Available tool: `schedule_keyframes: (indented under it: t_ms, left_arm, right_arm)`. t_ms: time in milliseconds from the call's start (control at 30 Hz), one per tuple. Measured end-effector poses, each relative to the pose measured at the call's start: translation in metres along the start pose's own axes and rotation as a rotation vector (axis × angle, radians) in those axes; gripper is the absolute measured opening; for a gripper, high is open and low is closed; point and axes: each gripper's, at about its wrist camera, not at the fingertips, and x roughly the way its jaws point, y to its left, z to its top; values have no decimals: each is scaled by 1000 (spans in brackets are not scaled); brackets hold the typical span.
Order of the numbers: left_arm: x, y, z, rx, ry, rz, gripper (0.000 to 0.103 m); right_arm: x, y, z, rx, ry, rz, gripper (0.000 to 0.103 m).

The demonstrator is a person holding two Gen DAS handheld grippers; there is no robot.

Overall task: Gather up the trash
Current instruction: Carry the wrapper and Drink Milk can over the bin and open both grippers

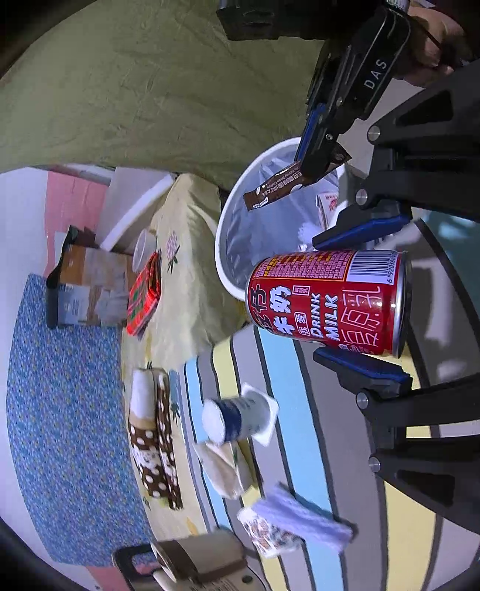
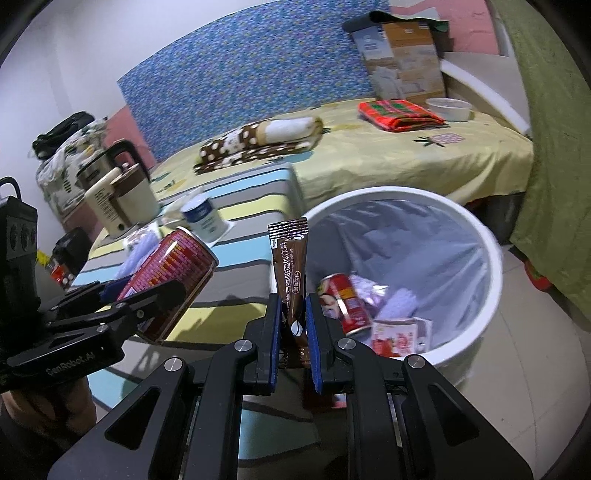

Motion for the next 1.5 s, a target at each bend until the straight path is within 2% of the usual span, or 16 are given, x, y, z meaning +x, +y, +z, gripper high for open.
schedule_keyframes:
  t_ms: [267,633,867,1067,1100,1167,1233,1267,1500]
  left_arm:
    - [25,-20,12,36,12,-47,54]
    - [60,-45,19,87,43,-87,54]
    - [79,-46,18,90,75,-90,54]
    - [86,-44,20,87,83,-85,54]
    - [87,-44,21,88,84,-85,54]
    - [88,-45,21,92,85,-86,54]
    - [90,-45,22,94,87,-86,54]
    - [92,-45,22,95,91,-86,54]
    - [92,-48,23,100,89,-106,55]
  right_arm:
    - [-3,-29,3,56,-15,-64,16]
    - [1,-53,1,102,-2,-103,16]
    - [8,-58,0,112,23,-102,16]
    - [16,-61,0,117,55,-68,17]
    - [16,-60,0,116,55,-71,19]
    - [15,-60,0,116,45,-79,31]
    - [13,-62,0,120,35,-74,52]
    - [12,-62,0,121,33,-75,56]
    - [6,-69,2,147,10,-86,57]
